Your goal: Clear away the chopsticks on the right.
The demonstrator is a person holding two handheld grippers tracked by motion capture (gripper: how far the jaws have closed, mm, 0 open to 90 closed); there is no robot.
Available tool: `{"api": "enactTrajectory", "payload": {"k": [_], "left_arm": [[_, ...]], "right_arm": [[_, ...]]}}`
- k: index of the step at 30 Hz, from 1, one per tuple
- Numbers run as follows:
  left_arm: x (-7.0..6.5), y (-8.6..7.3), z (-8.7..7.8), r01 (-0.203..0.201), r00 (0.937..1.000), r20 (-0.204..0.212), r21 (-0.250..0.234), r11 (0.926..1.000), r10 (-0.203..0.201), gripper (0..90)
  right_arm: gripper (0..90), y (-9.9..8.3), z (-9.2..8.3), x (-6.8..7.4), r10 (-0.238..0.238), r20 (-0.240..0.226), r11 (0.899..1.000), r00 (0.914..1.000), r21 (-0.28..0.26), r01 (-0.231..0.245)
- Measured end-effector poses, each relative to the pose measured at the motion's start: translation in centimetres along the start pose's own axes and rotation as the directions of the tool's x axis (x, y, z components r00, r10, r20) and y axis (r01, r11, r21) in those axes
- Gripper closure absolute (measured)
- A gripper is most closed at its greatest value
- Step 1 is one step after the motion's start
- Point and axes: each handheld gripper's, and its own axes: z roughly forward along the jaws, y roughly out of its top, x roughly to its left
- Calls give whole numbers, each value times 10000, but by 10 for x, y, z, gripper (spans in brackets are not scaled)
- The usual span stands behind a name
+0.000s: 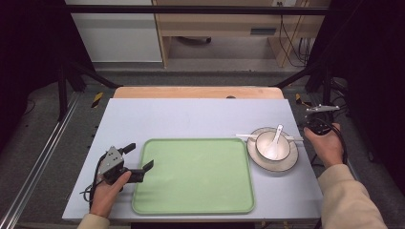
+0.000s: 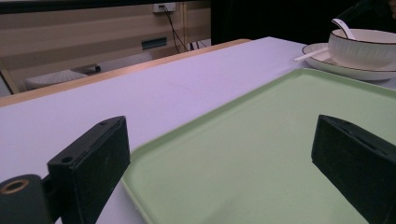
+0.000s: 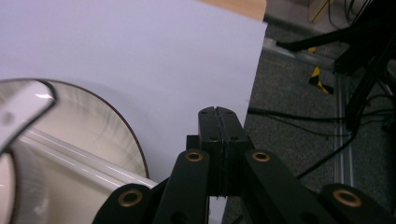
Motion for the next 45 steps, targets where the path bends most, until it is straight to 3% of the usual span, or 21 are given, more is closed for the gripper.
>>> {"api": "enactTrajectory", "payload": {"k": [4,12,24,27,29,32,34,42,45], "left_arm": [[-1,0,1,-26,10000,71,32,10000,26,40],[-4,0,2,-183,9996,198,103,9998,181,41],[-5,-1,4,-195,9996,224,181,9996,191,46],[-5,-1,4,-235,9994,243,225,9995,230,48],[-5,-1,4,-252,9994,241,234,9994,247,48],[-5,-1,4,-232,9994,263,229,9995,226,48],[-6,-1,5,-246,9994,267,246,9994,239,48],[-6,-2,6,-327,9990,301,307,9990,318,50],[-7,-2,6,-327,9990,317,296,9990,317,50]], "right_arm": [[900,-3,14,2,-146,-294,9986,9995,499,160],[891,-5,25,16,-858,-269,9869,9960,1346,886],[886,-28,-2,28,-580,-92,9819,9983,1803,587],[853,-33,-13,29,-540,-41,9844,9985,1674,539],[792,-32,-22,27,-612,-33,9926,9981,1051,612],[697,-31,-28,25,-863,-606,9955,9944,342,885],[702,-33,-29,23,-1098,-1041,9936,9885,161,1121],[775,-35,-25,28,-1710,-1699,9843,9705,137,1759],[784,-35,-21,29,-1746,-1669,9824,9704,361,1830]]}}
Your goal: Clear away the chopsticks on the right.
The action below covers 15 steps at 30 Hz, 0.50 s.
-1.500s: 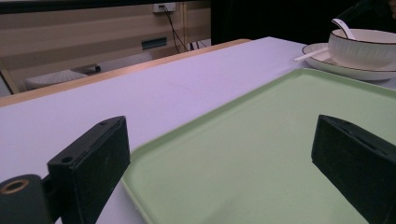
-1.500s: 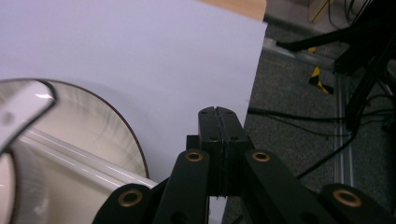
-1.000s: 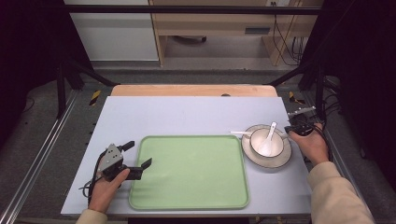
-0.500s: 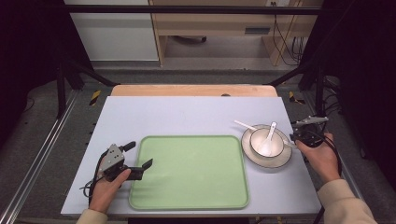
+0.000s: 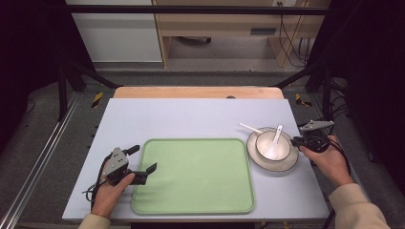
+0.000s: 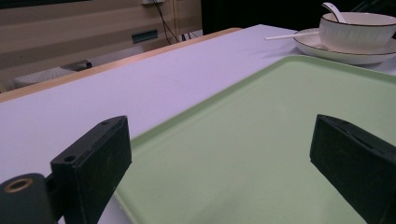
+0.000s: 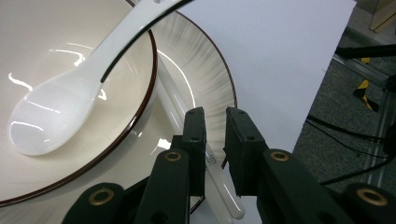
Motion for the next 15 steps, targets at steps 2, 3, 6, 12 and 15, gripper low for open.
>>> {"api": "enactTrajectory", "payload": {"k": [2,3,6,12,15], "left_arm": [[0,0,0,-11,10000,4,7,10000,11,51],[0,0,0,-12,10000,10,10,10000,12,51],[0,0,0,-18,10000,41,44,10000,18,53],[-1,0,1,-61,10000,69,64,10000,60,55],[-1,0,1,-101,9999,64,109,9999,100,55]], "right_arm": [[790,0,3,-1,-21,-25,10000,10000,38,22],[792,0,3,-1,-36,-30,10000,10000,13,36],[794,1,5,-3,-2,-66,10000,10000,-25,1],[782,2,6,-5,-132,-259,9999,9996,-1,132],[780,1,5,-3,-205,-297,9998,9993,31,206]]}}
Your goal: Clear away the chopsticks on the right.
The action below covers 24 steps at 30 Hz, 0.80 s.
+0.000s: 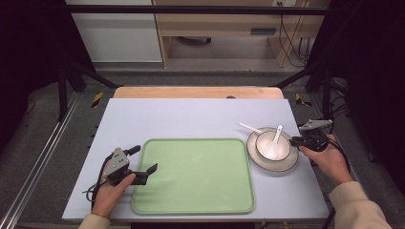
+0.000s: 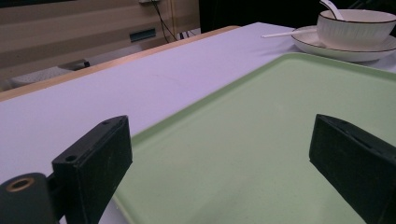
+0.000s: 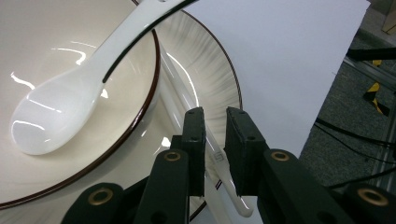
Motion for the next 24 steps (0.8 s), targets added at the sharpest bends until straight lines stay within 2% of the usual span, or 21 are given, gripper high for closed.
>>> {"api": "enactTrajectory", "payload": {"k": [4,6,10,15,20,24], "left_arm": [[-1,0,1,12,10000,11,-1,10000,-12,56],[-1,0,1,7,10000,19,-3,10000,-7,56],[-1,0,1,11,10000,7,11,10000,-11,56],[-1,-1,1,38,10000,5,8,10000,-38,56],[-1,0,1,5,10000,15,19,10000,-5,57],[-1,0,0,15,10000,-4,3,10000,-15,57]], "right_arm": [[782,0,0,0,-127,24,9999,9999,31,127],[784,0,2,-1,-43,-15,10000,10000,57,43],[767,-1,9,-3,-156,-128,9997,9998,192,159],[815,-2,13,-3,-389,-254,9990,9989,218,395],[840,-3,13,-1,-444,-124,9986,9989,293,448],[841,-1,8,-1,-377,175,9993,9991,20,376]]}}
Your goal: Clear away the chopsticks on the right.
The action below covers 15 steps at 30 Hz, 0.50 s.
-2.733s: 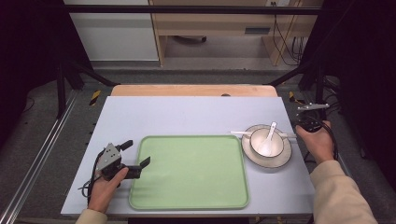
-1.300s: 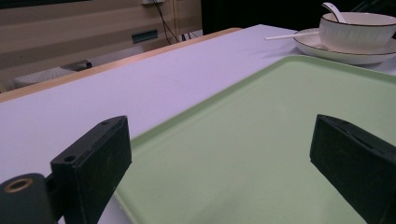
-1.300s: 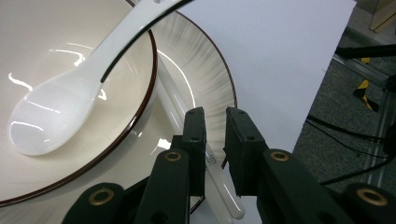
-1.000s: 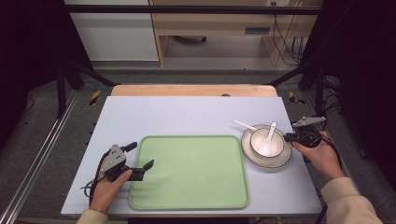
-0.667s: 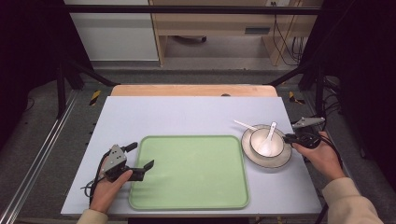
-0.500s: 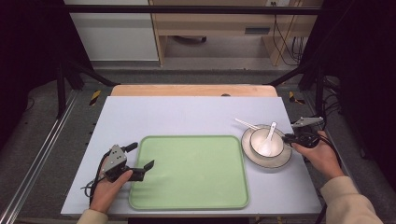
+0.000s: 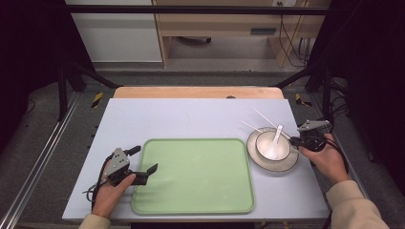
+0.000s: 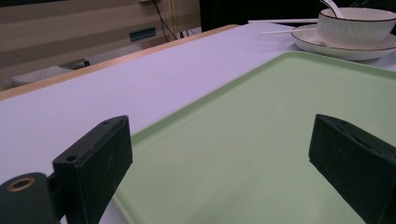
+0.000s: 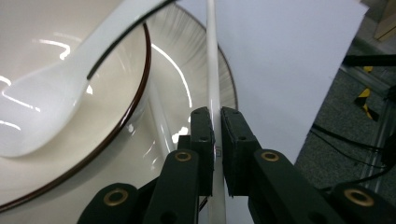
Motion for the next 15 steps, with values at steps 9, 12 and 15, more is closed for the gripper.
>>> {"api": "enactTrajectory", "payload": {"k": [9,12,15], "left_arm": [[2,0,-1,32,9998,-192,-69,10000,-33,60],[3,0,-2,61,9997,-246,-102,9999,-63,60],[3,1,-3,36,9996,-272,-124,9999,-39,59]], "right_arm": [[842,15,-44,18,735,782,9874,9942,-1459,-616],[841,28,-71,48,384,861,9798,9956,-1987,-206],[841,39,-90,91,-100,487,9740,9988,-2255,207]]}}
